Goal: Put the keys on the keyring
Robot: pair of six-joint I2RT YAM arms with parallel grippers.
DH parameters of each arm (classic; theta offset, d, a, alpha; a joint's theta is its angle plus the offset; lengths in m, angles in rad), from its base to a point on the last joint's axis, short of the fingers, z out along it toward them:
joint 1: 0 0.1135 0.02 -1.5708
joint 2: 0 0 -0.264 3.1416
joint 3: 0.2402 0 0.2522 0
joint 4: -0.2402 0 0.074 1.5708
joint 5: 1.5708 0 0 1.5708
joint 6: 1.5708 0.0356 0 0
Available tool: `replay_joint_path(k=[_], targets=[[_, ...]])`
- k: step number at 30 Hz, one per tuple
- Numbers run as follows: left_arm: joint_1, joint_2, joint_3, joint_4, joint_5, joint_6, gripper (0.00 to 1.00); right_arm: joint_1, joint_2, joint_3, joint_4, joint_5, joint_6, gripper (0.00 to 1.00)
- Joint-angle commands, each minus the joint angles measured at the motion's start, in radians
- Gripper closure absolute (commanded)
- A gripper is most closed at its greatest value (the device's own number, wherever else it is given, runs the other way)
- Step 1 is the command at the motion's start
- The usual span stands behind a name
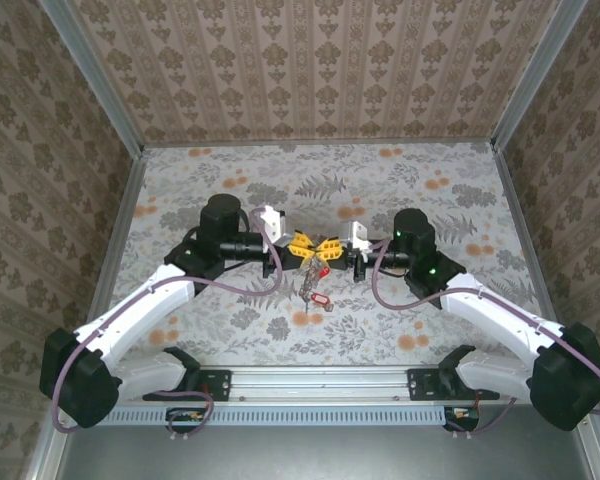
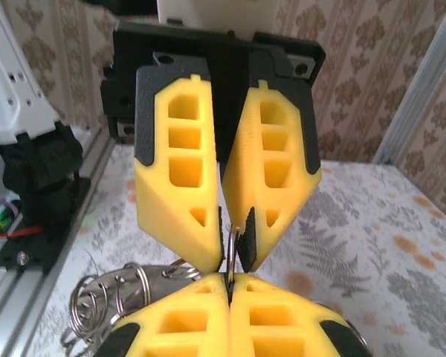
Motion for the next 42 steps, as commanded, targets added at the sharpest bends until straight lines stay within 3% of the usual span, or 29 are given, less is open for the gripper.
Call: replay_joint_path(k=[1,5,12,19,22,25,27,30,33,42], targets=[[-0.005,-0.008,0.064,-0.179,-0.060,0.109,0.80,0.012,-0.016,0.095,-0.249,0.056,-0.158,1.00],[-0.005,0.035,0.097,-0.274,-0.060,0.157,0.78,0.026,0.001,0.171,-0.410,0.106,-0.240,1.00],[-0.007,0.099,0.136,-0.295,-0.049,0.155,0.79,0.071,0.047,0.255,-0.576,0.172,-0.321,1.00],[-0.010,0.090,0.134,-0.281,-0.045,0.159,0.89,0.108,0.070,0.272,-0.614,0.240,-0.339,1.00],[-0.016,0.093,0.134,-0.302,-0.029,0.181,1.00,0.111,0.070,0.274,-0.610,0.253,-0.335,1.00],[-0.025,0.090,0.129,-0.317,-0.023,0.205,1.00,0.105,0.052,0.245,-0.539,0.244,-0.291,1.00],[-0.024,0.077,0.111,-0.273,-0.003,0.179,1.00,0.087,0.030,0.201,-0.449,0.222,-0.236,0.93],[-0.007,0.041,0.048,-0.114,0.047,0.076,1.00,0.052,0.002,0.129,-0.302,0.154,-0.155,0.87],[0.005,0.017,-0.004,0.033,0.070,-0.013,1.00,0.026,-0.010,0.068,-0.183,0.105,-0.076,0.86],[0.000,0.018,-0.021,0.145,0.089,-0.066,1.00,-0.006,0.007,0.017,-0.039,0.017,-0.003,0.79]])
